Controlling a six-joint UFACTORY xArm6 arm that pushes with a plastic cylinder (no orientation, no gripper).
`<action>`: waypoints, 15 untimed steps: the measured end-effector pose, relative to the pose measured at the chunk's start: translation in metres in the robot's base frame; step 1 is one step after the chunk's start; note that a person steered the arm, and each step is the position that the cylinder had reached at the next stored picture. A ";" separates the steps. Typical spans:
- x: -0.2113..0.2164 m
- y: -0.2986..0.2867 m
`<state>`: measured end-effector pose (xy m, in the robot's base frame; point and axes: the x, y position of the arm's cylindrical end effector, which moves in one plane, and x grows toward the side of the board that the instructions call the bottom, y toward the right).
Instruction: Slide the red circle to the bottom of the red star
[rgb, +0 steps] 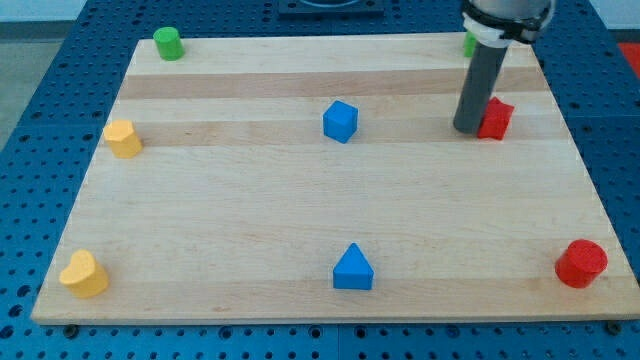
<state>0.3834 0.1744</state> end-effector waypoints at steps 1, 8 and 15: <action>0.000 0.012; 0.235 -0.013; 0.235 0.056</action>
<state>0.6180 0.2304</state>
